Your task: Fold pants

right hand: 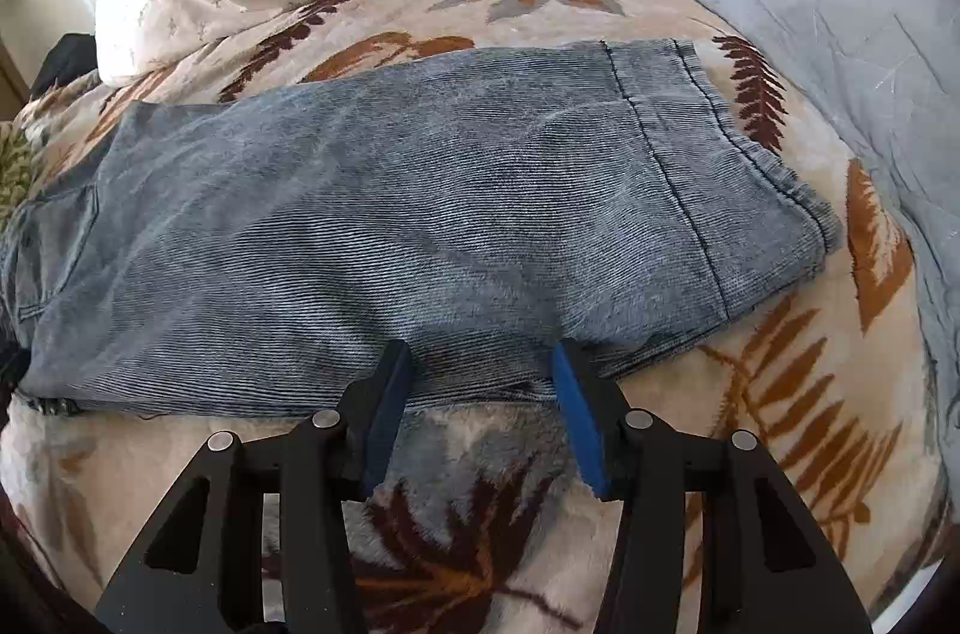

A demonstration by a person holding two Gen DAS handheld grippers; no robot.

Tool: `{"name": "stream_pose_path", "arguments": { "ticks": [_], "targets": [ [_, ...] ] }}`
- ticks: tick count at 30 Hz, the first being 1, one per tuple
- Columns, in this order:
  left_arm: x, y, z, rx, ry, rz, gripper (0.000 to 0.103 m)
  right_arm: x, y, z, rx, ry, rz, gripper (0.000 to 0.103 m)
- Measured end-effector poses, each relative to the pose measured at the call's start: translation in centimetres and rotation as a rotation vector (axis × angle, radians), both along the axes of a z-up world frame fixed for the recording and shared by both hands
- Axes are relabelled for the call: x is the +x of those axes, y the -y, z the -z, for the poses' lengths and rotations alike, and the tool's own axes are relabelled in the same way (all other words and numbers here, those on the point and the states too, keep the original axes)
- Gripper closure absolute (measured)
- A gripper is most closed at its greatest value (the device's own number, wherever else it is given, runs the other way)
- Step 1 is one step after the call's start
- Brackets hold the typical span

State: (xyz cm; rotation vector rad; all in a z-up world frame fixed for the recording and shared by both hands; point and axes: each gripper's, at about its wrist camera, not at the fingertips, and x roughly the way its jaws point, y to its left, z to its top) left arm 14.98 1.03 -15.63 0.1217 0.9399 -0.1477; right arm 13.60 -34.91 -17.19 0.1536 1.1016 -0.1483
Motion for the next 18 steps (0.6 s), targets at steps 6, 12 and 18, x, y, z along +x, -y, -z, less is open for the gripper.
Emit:
{"name": "stream_pose_path", "arguments": {
  "ticks": [6, 12, 18],
  "targets": [
    [-0.1, -0.4, -3.8, -0.076, 0.159, 0.061, 0.041, 2.5, -3.5, -5.9, 0.136, 0.115, -0.130, 0.051],
    [1.3, -0.3, -1.6, -0.041, 0.160, 0.093, 0.041, 11.0, -11.0, -9.0, 0.189, 0.123, -0.295, 0.046],
    [2.5, -1.3, 0.2, -0.138, 0.021, 0.073, 0.041, 18.6, -17.5, -5.4, 0.203, 0.011, -0.372, 0.046]
  ]
}}
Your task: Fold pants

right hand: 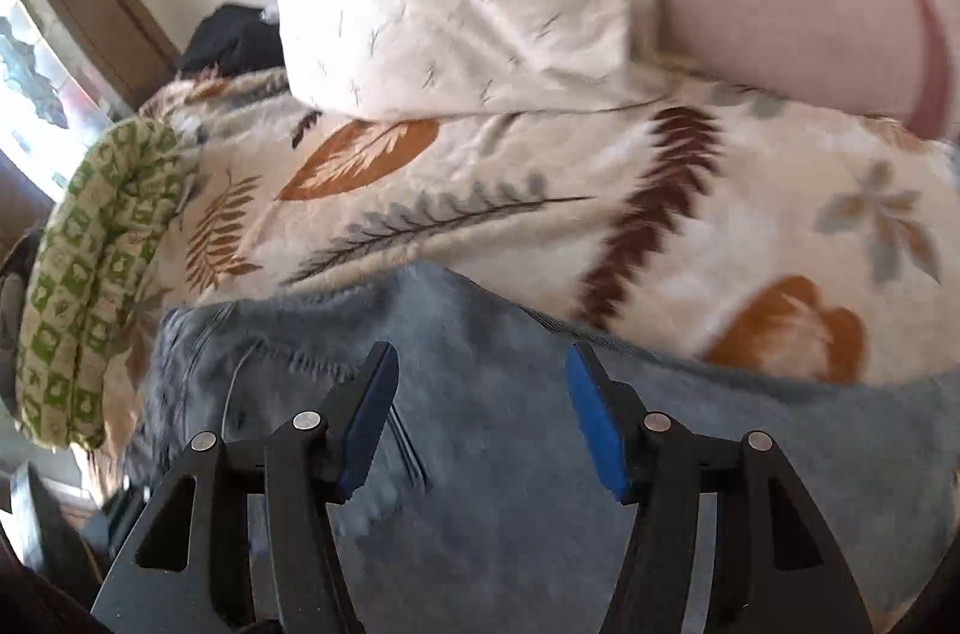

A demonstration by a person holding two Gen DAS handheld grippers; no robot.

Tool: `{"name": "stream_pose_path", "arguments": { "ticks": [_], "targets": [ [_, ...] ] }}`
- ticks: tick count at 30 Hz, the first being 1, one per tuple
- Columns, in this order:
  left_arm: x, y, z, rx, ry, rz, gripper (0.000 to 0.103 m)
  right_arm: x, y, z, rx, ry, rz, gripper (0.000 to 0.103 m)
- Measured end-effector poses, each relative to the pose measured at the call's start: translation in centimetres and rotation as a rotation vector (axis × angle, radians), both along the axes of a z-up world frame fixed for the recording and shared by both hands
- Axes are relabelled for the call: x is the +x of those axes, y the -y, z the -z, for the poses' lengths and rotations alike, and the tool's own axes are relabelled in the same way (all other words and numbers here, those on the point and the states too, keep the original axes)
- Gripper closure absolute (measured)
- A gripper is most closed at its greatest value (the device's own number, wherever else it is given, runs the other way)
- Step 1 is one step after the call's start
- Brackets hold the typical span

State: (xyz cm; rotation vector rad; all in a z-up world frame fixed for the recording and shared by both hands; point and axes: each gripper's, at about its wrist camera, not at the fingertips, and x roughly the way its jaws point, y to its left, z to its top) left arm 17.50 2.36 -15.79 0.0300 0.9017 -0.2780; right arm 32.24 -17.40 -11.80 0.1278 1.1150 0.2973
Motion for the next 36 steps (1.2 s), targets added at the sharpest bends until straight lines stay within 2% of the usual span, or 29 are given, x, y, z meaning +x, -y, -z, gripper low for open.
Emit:
{"name": "stream_pose_path", "arguments": {
  "ticks": [8, 11, 13, 16, 21, 23, 25, 28, 29, 32, 36],
  "targets": [
    [-0.1, 0.4, 0.6, 0.016, -0.006, 0.011, 0.041, 4.6, -2.9, 3.8, -0.020, -0.097, -0.029, 0.047],
    [0.1, 0.4, 0.5, 0.017, -0.006, 0.010, 0.041, 5.1, -3.7, 4.9, -0.029, -0.138, -0.049, 0.060],
    [0.1, 0.3, 0.6, 0.018, -0.006, 0.011, 0.041, 5.2, -4.0, 5.1, -0.050, -0.145, -0.058, 0.081],
    [0.2, 0.2, 0.5, 0.011, -0.010, 0.009, 0.041, 5.4, -3.9, 5.1, -0.052, -0.128, -0.029, 0.087],
    [0.1, 0.4, 0.5, 0.026, -0.002, 0.012, 0.041, 5.7, -4.7, 6.3, -0.108, -0.105, -0.012, 0.086],
    [0.1, 0.4, 0.5, 0.031, 0.002, 0.013, 0.041, 5.6, -4.7, 6.3, -0.110, -0.071, -0.006, 0.083],
    [0.1, 0.4, 0.5, 0.031, 0.000, 0.014, 0.041, 5.6, -4.4, 6.2, -0.124, -0.065, 0.015, 0.070],
    [0.0, 0.3, 0.3, 0.019, -0.007, 0.013, 0.041, 5.1, -3.7, 4.8, -0.102, -0.063, 0.052, 0.065],
    [0.0, 0.3, 0.3, 0.016, -0.008, 0.013, 0.041, 4.7, -3.2, 3.9, -0.079, -0.036, 0.060, 0.064],
    [-0.3, 0.1, -0.3, 0.007, 0.001, 0.013, 0.041, 2.7, -1.9, 1.3, -0.039, 0.029, 0.079, 0.053],
    [-0.9, -0.7, -1.8, 0.007, 0.069, -0.005, 0.039, -1.0, 0.0, -0.9, -0.026, 0.088, 0.095, 0.049]
  ]
}}
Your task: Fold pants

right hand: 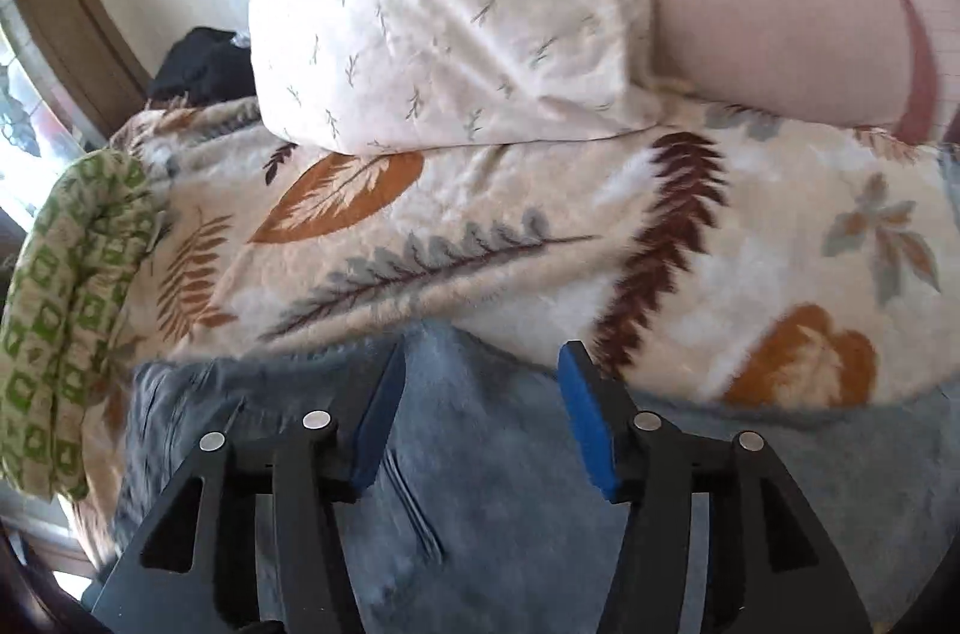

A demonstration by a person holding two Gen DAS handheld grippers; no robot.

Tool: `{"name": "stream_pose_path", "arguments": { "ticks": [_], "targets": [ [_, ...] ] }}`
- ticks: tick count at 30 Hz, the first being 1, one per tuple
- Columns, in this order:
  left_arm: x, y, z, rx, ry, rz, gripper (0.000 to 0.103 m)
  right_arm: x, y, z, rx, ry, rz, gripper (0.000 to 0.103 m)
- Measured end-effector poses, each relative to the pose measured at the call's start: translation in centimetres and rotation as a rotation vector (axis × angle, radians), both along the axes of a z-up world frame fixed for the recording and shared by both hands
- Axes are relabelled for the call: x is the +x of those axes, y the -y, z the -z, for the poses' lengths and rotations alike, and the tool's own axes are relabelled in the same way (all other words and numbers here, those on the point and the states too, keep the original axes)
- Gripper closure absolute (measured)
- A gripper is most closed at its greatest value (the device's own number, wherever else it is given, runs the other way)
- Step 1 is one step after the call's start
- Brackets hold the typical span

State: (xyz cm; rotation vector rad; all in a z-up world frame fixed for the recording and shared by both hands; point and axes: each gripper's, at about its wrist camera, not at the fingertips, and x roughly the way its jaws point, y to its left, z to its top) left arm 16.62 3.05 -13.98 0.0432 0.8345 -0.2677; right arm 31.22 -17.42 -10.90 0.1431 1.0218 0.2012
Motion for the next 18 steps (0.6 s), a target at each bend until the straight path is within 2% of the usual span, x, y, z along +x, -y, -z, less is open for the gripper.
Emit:
{"name": "stream_pose_path", "arguments": {
  "ticks": [3, 8, 14, 18],
  "targets": [
    [-0.4, -0.4, -1.0, 0.022, 0.069, -0.027, 0.034, -3.0, 2.5, -0.9, 0.029, 0.031, 0.037, 0.048],
    [-0.8, 0.2, -1.2, 0.038, 0.102, -0.012, 0.026, -9.4, 9.9, -1.3, 0.109, 0.076, 0.201, 0.045],
    [-1.0, 1.6, -0.6, 0.096, 0.125, 0.023, 0.019, -17.0, 20.5, -0.2, 0.294, 0.153, 0.485, 0.041],
    [-1.6, 2.1, 0.0, 0.141, 0.163, 0.033, 0.012, -21.2, 27.1, 2.1, 0.469, 0.183, 0.697, 0.038]
  ]
}}
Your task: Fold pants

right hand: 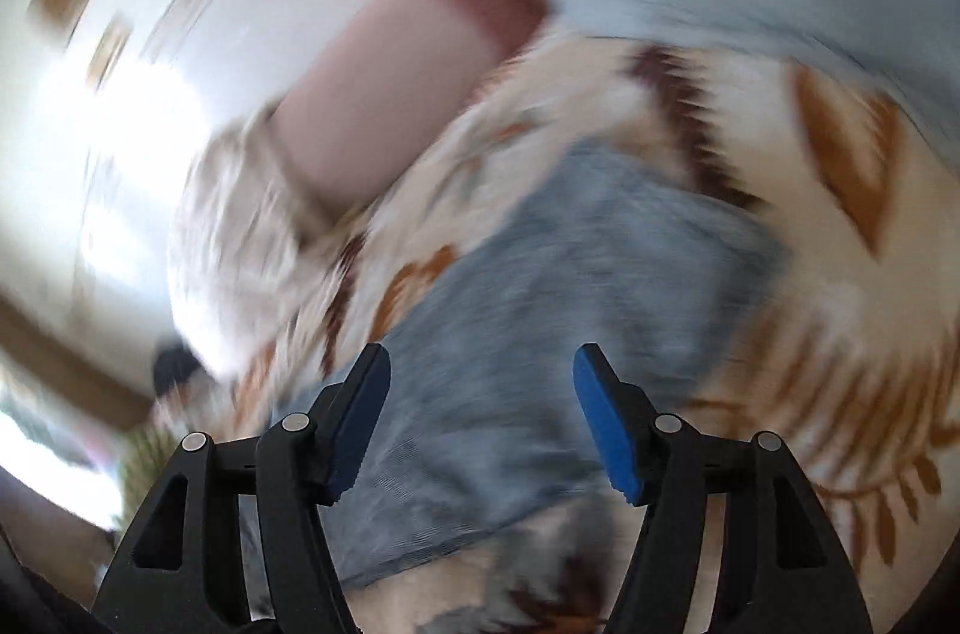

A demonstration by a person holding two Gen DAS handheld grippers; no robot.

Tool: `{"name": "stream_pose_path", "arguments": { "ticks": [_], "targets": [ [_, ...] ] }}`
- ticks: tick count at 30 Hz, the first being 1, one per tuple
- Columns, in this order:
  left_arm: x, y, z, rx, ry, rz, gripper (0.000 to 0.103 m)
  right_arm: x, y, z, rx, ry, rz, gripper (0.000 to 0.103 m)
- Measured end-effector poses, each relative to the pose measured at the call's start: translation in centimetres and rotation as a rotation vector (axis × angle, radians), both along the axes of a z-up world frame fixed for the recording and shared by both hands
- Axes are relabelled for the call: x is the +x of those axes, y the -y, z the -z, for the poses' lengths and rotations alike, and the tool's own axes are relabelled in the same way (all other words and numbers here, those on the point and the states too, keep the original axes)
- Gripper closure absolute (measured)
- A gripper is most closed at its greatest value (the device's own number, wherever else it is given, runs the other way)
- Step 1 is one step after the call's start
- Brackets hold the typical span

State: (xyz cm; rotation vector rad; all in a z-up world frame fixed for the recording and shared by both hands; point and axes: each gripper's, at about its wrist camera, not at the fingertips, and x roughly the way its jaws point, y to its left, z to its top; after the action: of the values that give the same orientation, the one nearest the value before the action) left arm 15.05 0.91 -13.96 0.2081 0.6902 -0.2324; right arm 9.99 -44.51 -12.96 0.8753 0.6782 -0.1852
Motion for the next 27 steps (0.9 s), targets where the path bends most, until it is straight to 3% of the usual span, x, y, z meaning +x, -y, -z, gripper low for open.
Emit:
{"name": "stream_pose_path", "arguments": {
  "ticks": [3, 12, 15, 17, 20, 23, 27],
  "targets": [
    [-0.7, 0.3, 0.5, 0.049, 0.038, 0.015, 0.012, -1.5, 3.8, 1.6, 0.192, 0.017, 0.098, 0.038],
    [-3.7, 2.1, -0.1, 0.022, 0.121, -0.029, 0.010, -2.3, 9.4, 3.0, 0.353, 0.013, 0.150, 0.038],
    [-4.4, 3.0, 0.3, -0.033, 0.077, -0.075, 0.009, -2.4, 9.7, 3.6, 0.381, -0.021, 0.150, 0.038],
    [-4.4, 4.3, 0.4, -0.039, 0.045, -0.034, 0.009, -2.3, 9.5, 3.9, 0.396, -0.038, 0.135, 0.038],
    [-4.6, 5.9, -0.4, 0.011, 0.064, 0.016, 0.009, -2.2, 9.3, 4.1, 0.408, -0.049, 0.118, 0.038],
    [-4.7, 6.3, -1.5, -0.023, 0.061, 0.034, 0.007, -2.6, 9.5, 4.0, 0.394, -0.063, 0.148, 0.038],
    [-2.8, 8.0, -2.4, -0.071, -0.012, 0.072, 0.007, -2.8, 9.7, 4.3, 0.409, -0.075, 0.168, 0.038]
  ]
}}
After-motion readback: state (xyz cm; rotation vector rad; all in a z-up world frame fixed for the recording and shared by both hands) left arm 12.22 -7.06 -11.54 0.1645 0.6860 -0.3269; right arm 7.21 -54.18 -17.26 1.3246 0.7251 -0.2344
